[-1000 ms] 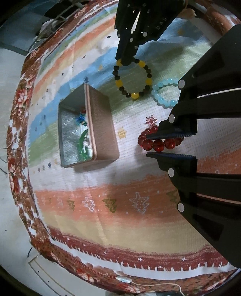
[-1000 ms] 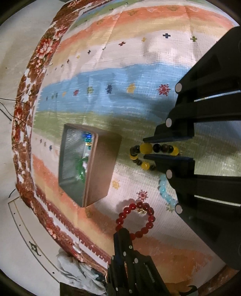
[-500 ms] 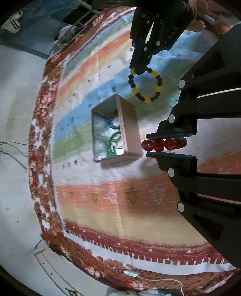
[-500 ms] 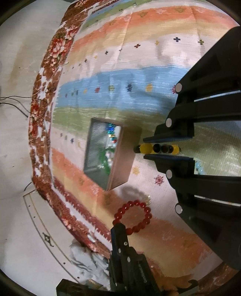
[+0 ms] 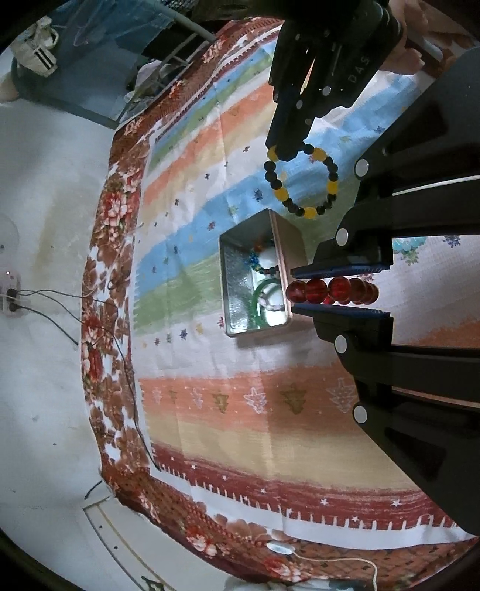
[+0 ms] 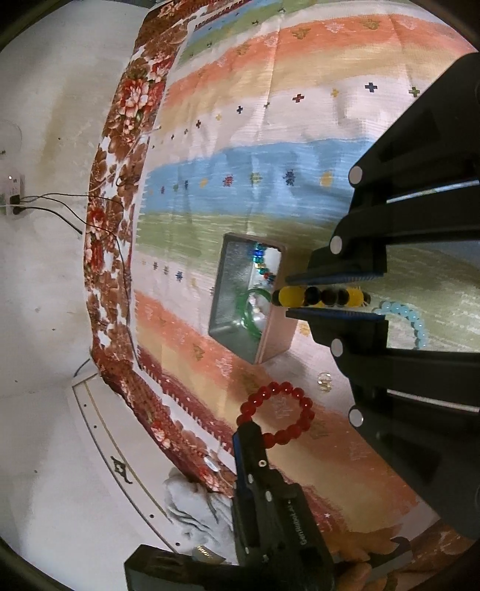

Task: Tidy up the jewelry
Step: 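Carry the red bracelet and yellow-black bracelet up over the tin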

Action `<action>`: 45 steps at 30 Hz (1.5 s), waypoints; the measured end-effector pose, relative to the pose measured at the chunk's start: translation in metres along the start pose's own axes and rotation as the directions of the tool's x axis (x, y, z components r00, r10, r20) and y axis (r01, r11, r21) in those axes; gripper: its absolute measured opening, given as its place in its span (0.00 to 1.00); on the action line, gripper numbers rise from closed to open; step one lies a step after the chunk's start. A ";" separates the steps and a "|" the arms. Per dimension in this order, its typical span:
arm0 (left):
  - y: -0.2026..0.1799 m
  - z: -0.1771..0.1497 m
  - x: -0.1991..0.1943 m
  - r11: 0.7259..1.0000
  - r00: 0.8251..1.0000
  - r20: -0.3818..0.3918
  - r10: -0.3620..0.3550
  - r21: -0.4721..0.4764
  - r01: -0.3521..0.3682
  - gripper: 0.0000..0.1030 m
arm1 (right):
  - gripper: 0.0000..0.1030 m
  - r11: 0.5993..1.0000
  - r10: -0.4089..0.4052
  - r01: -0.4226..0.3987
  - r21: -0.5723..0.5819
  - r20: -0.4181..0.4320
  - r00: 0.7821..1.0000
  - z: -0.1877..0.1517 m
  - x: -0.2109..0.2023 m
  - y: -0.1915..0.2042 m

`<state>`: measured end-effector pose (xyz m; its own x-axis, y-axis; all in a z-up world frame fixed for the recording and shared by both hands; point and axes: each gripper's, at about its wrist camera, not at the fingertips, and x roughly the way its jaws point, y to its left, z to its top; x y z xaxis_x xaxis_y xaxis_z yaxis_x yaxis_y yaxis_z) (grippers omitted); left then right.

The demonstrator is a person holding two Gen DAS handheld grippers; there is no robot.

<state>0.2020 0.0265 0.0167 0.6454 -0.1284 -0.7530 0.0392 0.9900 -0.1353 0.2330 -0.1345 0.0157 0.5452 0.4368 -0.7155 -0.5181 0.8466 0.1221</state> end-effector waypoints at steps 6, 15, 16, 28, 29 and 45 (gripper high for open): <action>0.000 0.009 0.000 1.000 1.000 0.014 0.008 0.000 -0.008 0.13 | 0.13 1.000 -0.014 0.014 0.002 0.037 0.999 0.009 -0.002 -0.002; -0.002 0.020 -0.003 1.000 0.999 0.046 0.008 0.002 -0.008 0.13 | 0.13 1.000 -0.006 0.007 -0.008 0.057 0.998 0.021 -0.002 -0.004; -0.003 0.021 -0.003 1.000 0.999 0.054 0.009 0.010 -0.010 0.13 | 0.13 1.000 -0.003 0.004 -0.021 0.051 0.999 0.022 0.000 -0.002; -0.010 0.042 0.009 0.999 0.997 0.070 0.015 0.042 -0.018 0.13 | 0.13 1.000 0.010 -0.009 -0.026 0.051 0.999 0.035 0.010 -0.004; -0.011 0.043 0.011 0.999 0.998 0.069 0.015 0.042 -0.018 0.13 | 0.13 1.000 0.014 -0.013 -0.026 0.049 0.999 0.036 0.012 -0.004; -0.017 0.057 0.026 0.997 0.998 0.057 0.017 0.079 -0.021 0.13 | 0.13 0.999 0.017 -0.016 -0.036 0.029 0.999 0.052 0.034 -0.009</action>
<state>0.2615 0.0095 0.0357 0.6886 -0.1084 -0.7170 0.0854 0.9940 -0.0683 0.2908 -0.1111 0.0259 0.5547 0.4600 -0.6934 -0.5505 0.8277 0.1088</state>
